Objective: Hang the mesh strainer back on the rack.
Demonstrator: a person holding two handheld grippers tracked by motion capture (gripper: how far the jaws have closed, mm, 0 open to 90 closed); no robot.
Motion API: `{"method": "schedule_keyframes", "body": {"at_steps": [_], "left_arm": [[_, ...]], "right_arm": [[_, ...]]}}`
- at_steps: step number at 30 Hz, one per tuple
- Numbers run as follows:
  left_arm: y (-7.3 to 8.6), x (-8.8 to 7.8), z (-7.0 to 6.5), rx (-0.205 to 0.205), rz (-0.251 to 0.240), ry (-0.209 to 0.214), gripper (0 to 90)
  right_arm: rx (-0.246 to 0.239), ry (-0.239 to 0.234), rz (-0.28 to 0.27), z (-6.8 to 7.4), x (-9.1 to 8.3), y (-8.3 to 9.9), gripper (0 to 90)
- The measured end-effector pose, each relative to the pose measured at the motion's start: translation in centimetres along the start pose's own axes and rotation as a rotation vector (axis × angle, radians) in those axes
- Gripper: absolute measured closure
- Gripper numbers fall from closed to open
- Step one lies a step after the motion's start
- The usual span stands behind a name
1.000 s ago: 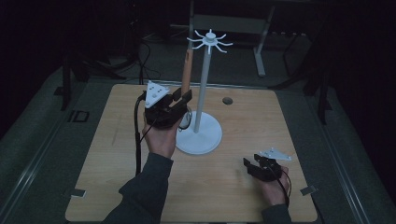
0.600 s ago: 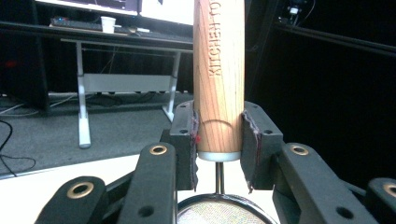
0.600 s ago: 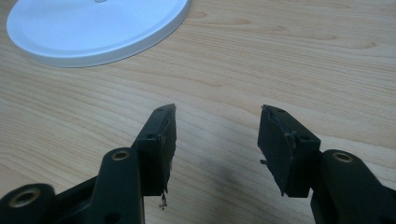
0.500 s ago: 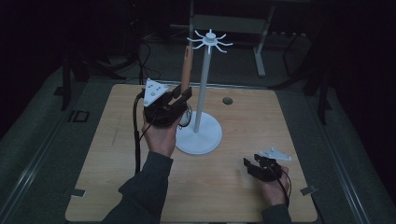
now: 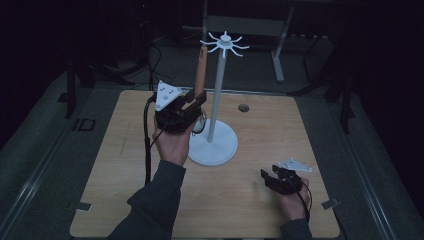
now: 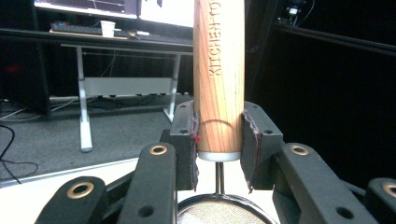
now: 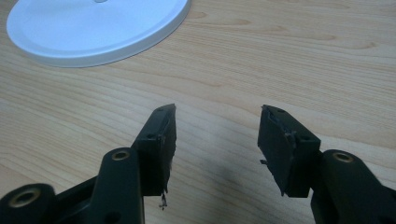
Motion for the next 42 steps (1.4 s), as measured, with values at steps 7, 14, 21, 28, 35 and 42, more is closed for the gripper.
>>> {"method": "schedule_keyframes", "body": {"at_steps": [7,14,21,28,35,42], "left_arm": [[-0.2,0.3,-0.1,0.015,0.004,0.000,69.3],[-0.2,0.6,-0.1,0.021,0.017,-0.002,69.4],[-0.2,0.9,-0.1,0.026,0.025,-0.006,69.4],[-0.3,1.3,-0.1,0.032,0.038,-0.004,69.4],[-0.4,1.7,0.0,0.036,0.042,-0.006,69.4],[-0.4,2.1,0.1,0.050,0.055,0.001,69.3]], "right_arm": [[-0.001,0.000,0.001,0.0,0.0,0.0,46.5],[0.000,-0.001,0.001,0.0,0.0,0.0,46.5],[-0.002,-0.001,0.002,0.0,0.1,0.0,46.5],[0.000,-0.002,0.002,0.0,0.1,0.1,46.5],[-0.001,-0.001,0.002,-0.1,0.1,0.1,46.5],[-0.001,0.001,0.000,-0.1,0.0,0.0,46.5]]}}
Point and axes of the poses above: each handheld gripper's, and its own axes: x roughly forward along the jaws, y roughly out of its underside, z roughly to its left, the point moved 10 cm from there along x, roughly forward along the jaws, and after that the axes turned 7 degrees about z, right-handed, at the moved point
